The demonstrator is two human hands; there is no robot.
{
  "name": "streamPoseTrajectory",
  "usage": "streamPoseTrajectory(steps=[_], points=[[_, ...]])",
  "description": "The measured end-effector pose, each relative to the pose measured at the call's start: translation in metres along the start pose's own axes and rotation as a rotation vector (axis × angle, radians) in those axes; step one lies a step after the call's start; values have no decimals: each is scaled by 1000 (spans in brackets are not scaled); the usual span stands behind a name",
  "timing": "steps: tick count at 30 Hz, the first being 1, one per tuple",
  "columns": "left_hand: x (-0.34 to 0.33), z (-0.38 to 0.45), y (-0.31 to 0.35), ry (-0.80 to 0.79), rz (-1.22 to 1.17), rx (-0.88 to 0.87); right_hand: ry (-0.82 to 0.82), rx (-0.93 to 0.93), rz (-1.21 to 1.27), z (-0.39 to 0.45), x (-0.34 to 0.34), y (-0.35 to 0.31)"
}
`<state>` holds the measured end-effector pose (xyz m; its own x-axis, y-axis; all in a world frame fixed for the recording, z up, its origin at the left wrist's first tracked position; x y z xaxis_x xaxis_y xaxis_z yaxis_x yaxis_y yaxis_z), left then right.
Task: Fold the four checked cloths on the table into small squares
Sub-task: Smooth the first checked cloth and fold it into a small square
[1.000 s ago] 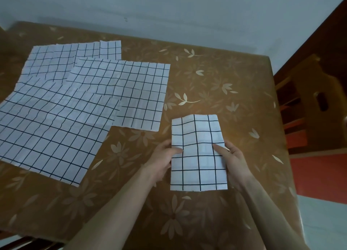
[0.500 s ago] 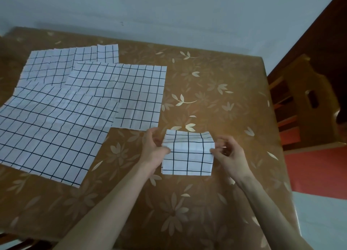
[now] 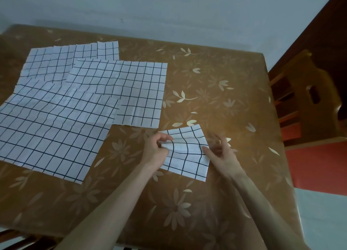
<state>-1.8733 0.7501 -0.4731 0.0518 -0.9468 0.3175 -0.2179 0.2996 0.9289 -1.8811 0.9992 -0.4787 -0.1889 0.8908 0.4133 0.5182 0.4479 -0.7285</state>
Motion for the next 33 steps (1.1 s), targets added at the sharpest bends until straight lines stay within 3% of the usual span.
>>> streamPoseTrajectory(steps=[2, 6, 11, 15, 21, 27, 33], points=[[0, -1, -2, 12, -8, -4, -126, -28, 81, 1, -8, 4], [6, -1, 2, 16, 57, -60, -31, 46, 78, 0, 0, -6], [17, 9, 25, 72, 278, -259, 34, 156, 110, -15, 15, -31], [21, 13, 51, 109, 550, -497, 261, 449, -183, -31, 26, -57], [26, -7, 67, 226, 659, -816, 518, 807, -522, -54, 25, -63], [-2, -33, 10, -51, 777, -836, 398, 838, -765, -53, -8, 1], [-17, -60, -35, -323, 848, -795, 304, 747, -817, -49, -25, 43]])
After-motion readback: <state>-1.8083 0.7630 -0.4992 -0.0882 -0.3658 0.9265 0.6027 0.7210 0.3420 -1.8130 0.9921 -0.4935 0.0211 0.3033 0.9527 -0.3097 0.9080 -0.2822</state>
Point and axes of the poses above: each hand's wrist, its own z-axis towards the middle knuckle, its own x-axis out of the back of the hand, y = z × x, the point moved 7 cm from there along z, towards the middle knuckle, and after that the axes turned 15 degrees about -x, right-handed, at the moved point
